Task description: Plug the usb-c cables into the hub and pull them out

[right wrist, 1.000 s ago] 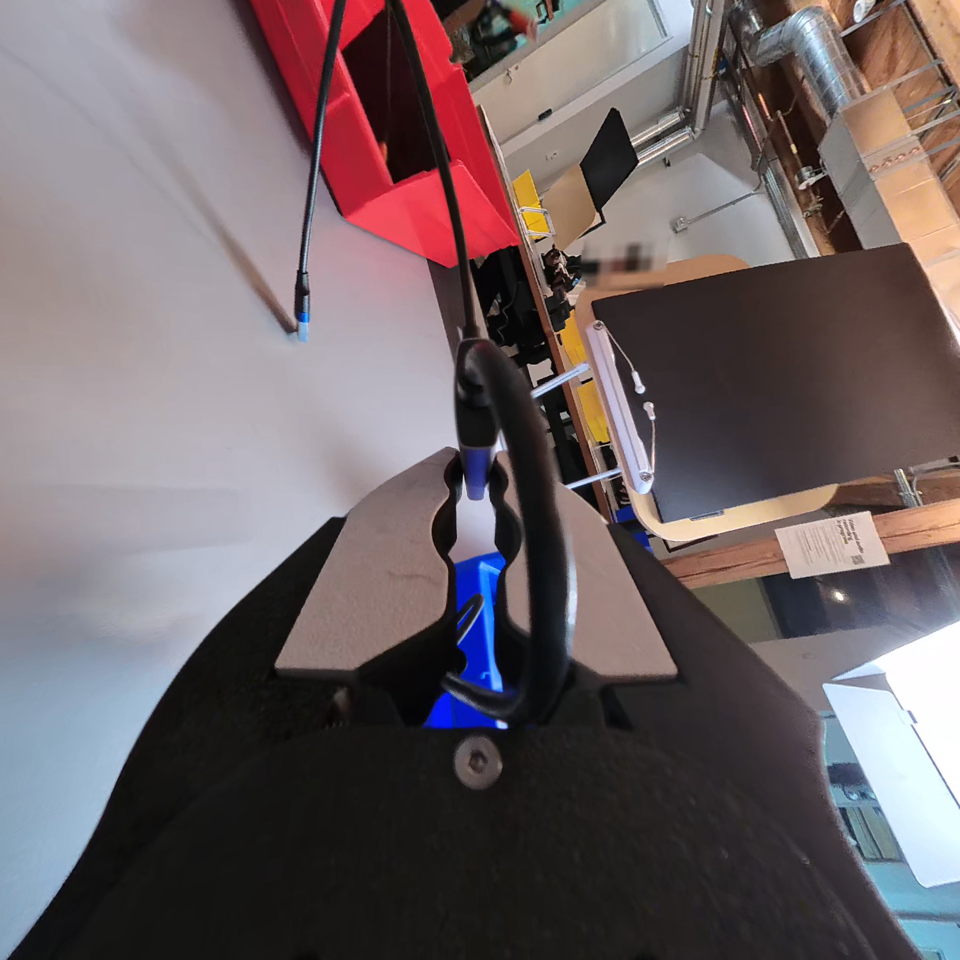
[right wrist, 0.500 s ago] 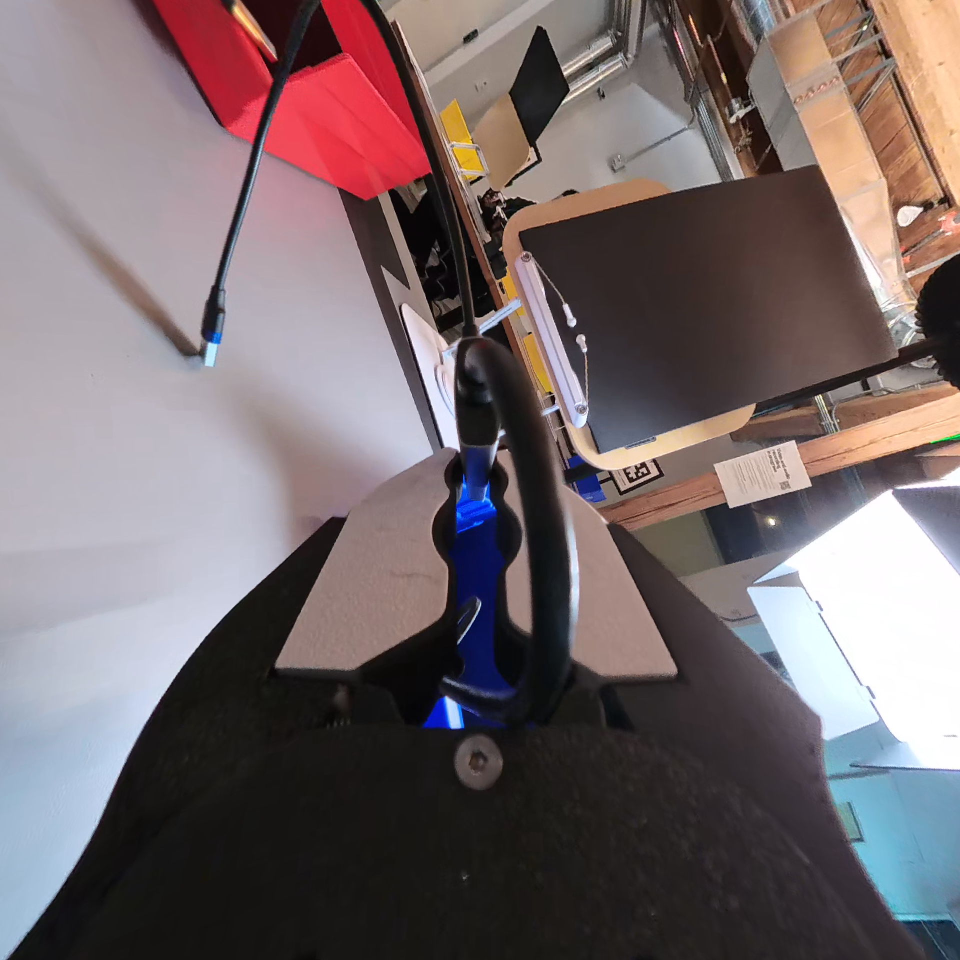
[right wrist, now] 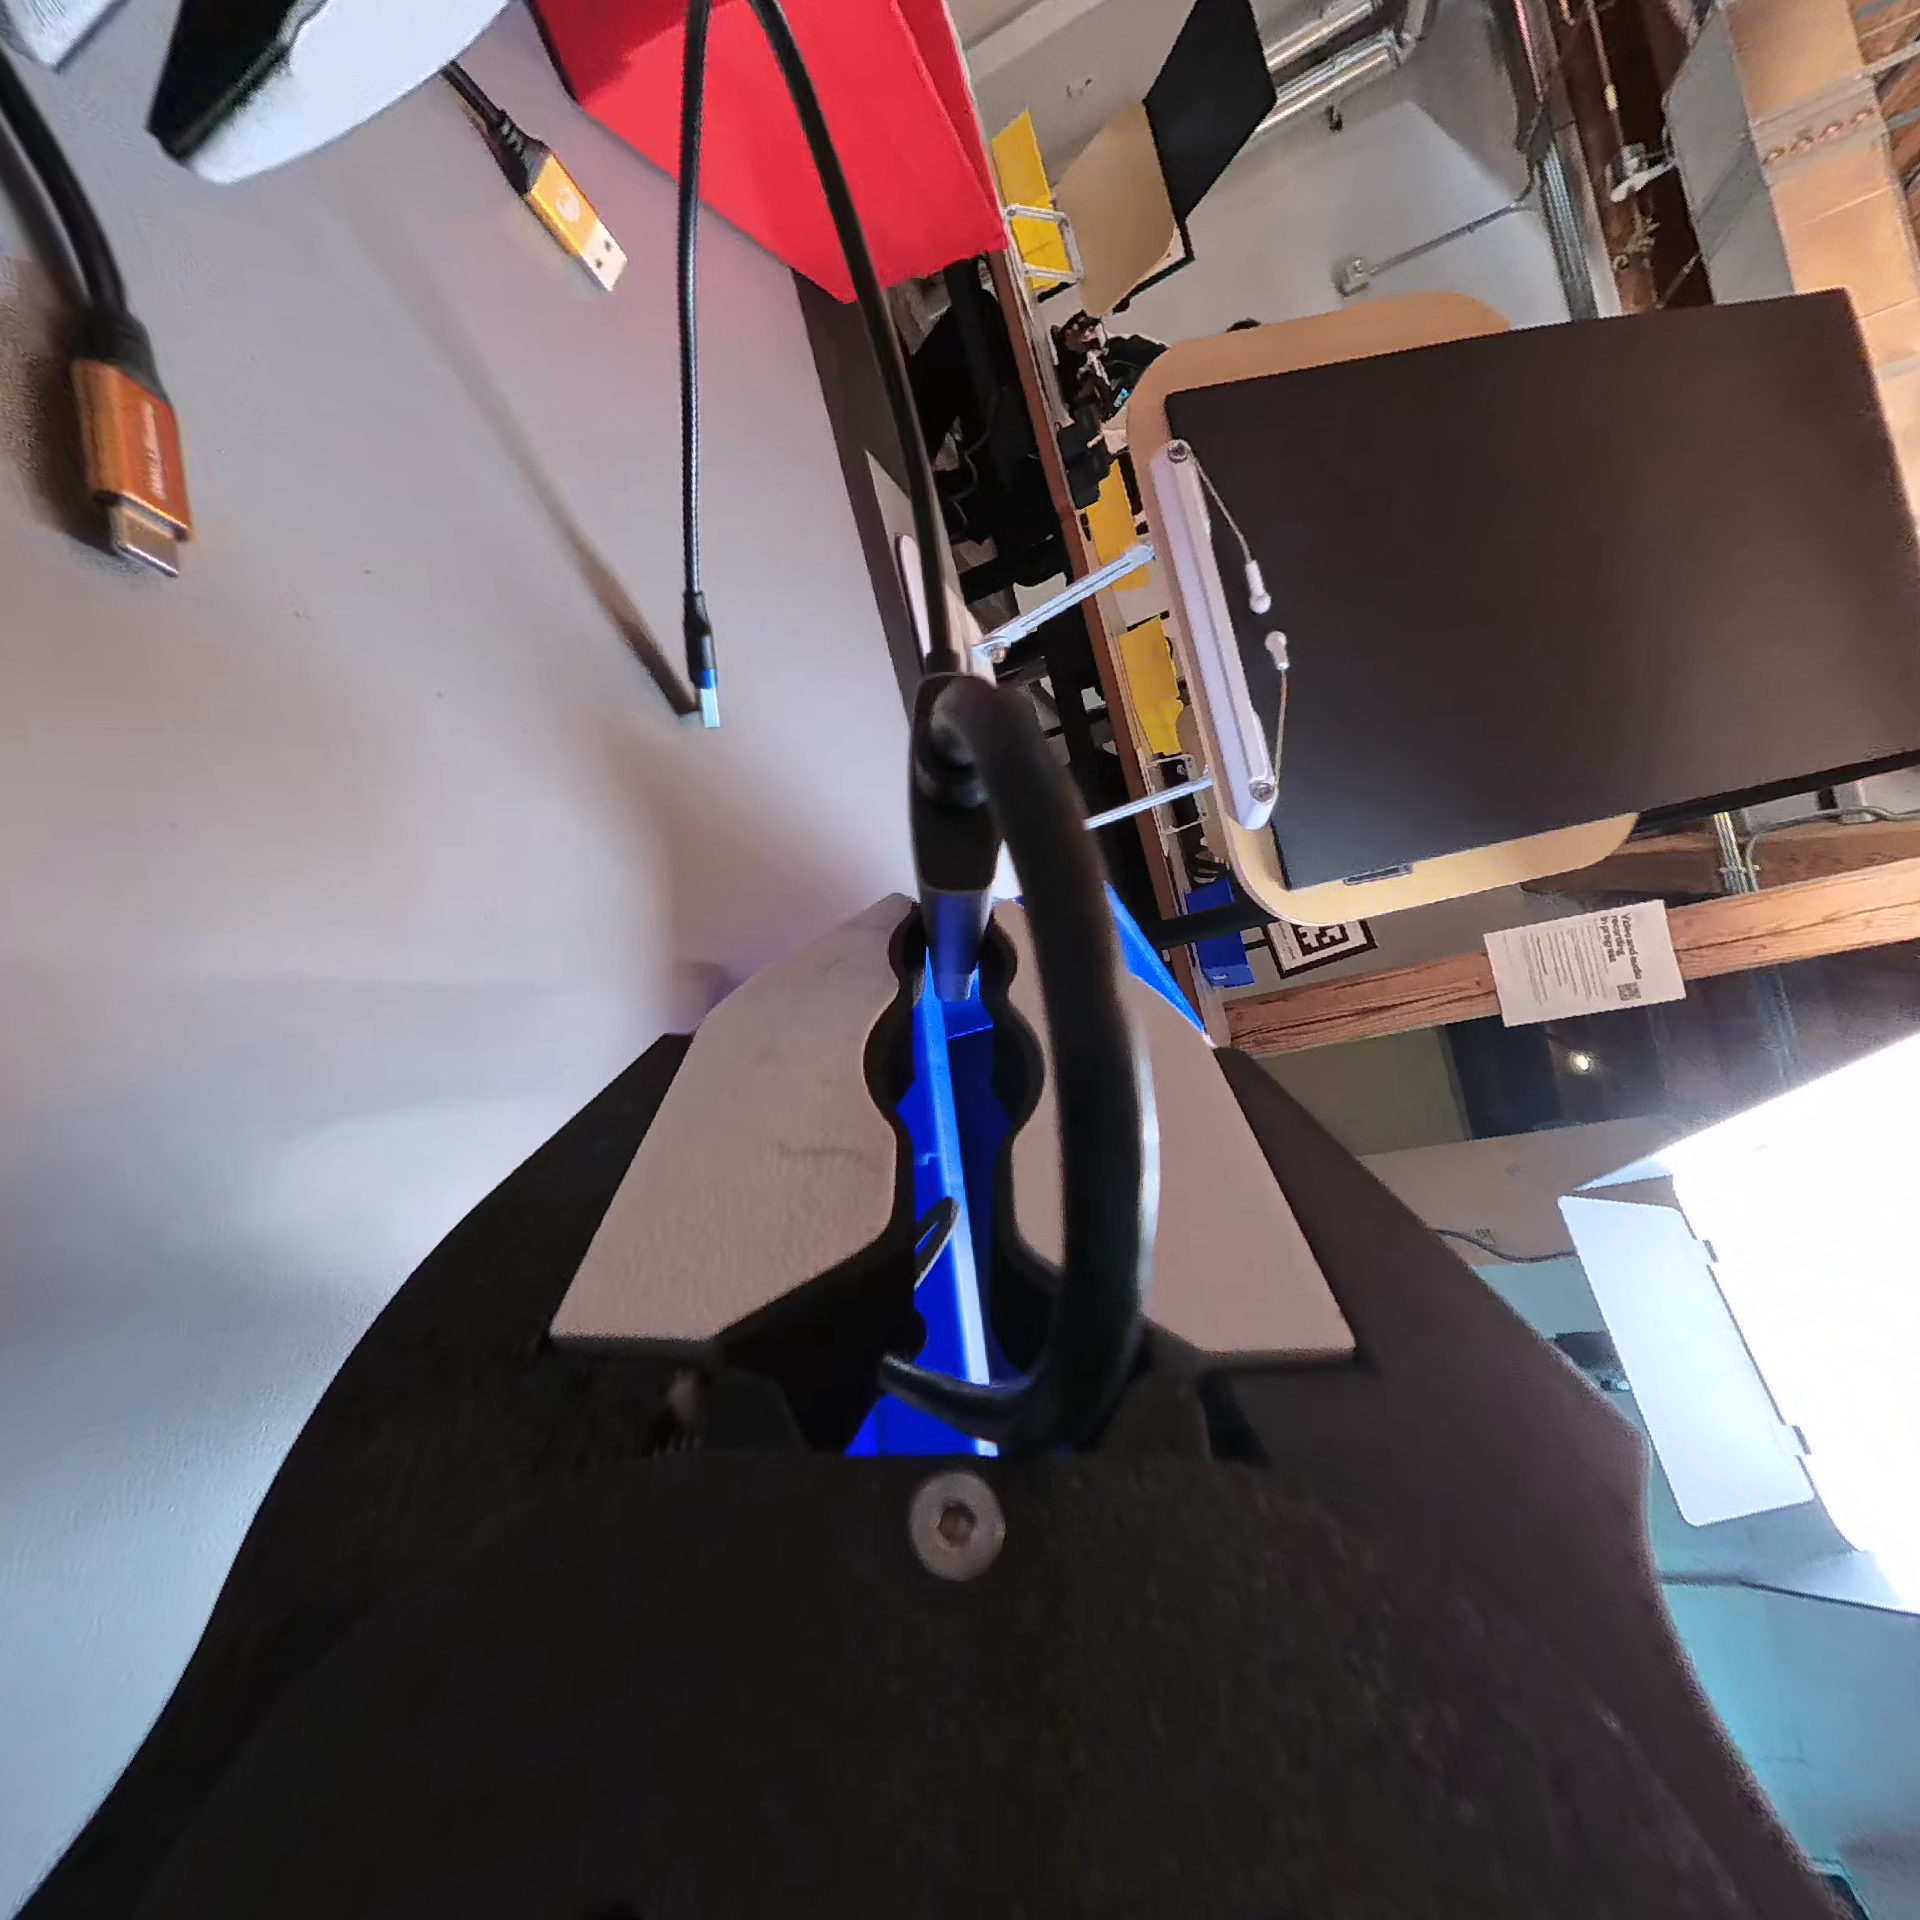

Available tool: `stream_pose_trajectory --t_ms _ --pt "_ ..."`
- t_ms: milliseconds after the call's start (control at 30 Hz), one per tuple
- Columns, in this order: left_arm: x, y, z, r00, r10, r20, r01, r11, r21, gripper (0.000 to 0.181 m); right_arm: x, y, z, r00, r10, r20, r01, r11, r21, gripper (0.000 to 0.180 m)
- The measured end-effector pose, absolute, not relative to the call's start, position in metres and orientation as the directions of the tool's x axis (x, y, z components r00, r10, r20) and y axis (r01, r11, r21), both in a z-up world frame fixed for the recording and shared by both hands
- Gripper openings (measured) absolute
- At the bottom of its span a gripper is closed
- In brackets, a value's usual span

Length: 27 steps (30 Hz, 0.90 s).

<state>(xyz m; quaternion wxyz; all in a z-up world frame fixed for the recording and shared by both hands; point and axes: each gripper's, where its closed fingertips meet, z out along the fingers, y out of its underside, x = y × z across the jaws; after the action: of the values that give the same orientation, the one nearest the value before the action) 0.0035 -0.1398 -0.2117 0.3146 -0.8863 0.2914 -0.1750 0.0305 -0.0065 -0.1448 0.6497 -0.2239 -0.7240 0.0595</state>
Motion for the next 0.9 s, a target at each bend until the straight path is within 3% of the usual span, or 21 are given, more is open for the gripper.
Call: stream_pose_trajectory --t_ms 33,233,700,900 --pt "0.008 -0.139 -0.21 0.761 -0.638 0.112 -0.41 -0.608 -0.68 0.012 0.03 -0.006 -0.146 -0.06 0.4 0.915 0.251 0.893 -0.374 0.009" --pt "0.008 -0.129 -0.225 0.771 -0.637 0.008 -0.483 -0.593 -0.644 0.023 0.029 -0.001 -0.152 -0.071 0.4 0.914 0.278 0.888 -0.367 0.009" --pt "0.016 -0.128 -0.235 0.764 -0.645 -0.01 -0.527 -0.615 -0.587 0.007 0.029 -0.01 -0.159 -0.106 0.382 0.918 0.266 0.901 -0.343 0.009" --pt "0.035 -0.139 -0.186 0.773 -0.631 0.064 -0.436 -0.601 -0.67 0.006 0.029 -0.025 -0.163 -0.141 0.326 0.935 0.203 0.934 -0.295 0.009"
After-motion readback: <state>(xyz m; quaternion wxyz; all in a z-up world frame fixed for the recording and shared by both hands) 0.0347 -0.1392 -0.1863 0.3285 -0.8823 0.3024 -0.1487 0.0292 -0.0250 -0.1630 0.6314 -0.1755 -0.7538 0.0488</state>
